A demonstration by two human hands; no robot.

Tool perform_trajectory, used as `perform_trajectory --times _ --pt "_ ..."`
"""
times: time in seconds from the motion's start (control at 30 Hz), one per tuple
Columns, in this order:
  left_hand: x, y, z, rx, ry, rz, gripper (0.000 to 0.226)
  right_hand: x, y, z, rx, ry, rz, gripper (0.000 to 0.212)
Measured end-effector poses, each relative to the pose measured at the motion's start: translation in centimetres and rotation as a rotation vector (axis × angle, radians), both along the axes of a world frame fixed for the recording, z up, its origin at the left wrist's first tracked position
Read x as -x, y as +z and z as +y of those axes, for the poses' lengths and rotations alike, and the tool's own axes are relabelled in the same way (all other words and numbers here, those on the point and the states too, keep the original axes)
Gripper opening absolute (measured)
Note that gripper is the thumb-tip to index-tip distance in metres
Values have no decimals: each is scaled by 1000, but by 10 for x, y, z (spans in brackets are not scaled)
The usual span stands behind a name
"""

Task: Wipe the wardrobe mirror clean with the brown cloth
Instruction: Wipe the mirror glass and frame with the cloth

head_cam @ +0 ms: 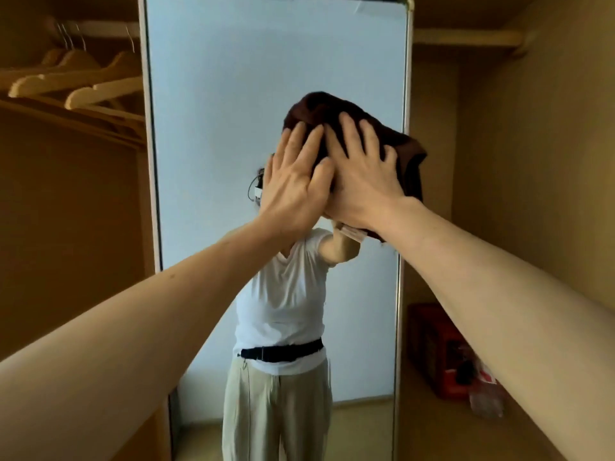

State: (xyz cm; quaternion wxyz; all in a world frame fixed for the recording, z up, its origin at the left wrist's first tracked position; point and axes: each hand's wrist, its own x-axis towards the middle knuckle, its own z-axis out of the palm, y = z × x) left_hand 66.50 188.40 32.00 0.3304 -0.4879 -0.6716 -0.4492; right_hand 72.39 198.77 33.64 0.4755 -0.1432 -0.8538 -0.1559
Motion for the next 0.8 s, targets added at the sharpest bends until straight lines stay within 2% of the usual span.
perform_trajectory --times 0.07,0.2,0.4,0.47,0.6,0.73,0.8 --pt "9 -8 2 2 176 143 54 -11 0 10 -49 81 -42 83" --pt "25 -38 0 128 422 405 60 -20 -28 29 -131 95 -62 80" --pt "33 -121 1 164 453 623 57 -21 -127 34 -142 97 -42 77" --pt "31 -136 2 145 442 627 55 -26 -142 41 -174 100 -88 75" --pt "27 -92 10 116 454 629 56 -25 -97 51 -256 93 -76 77" --pt "28 -7 18 71 478 592 62 -19 -9 56 -241 41 -9 79" --pt "31 15 19 80 518 588 63 -16 12 55 -224 42 10 77"
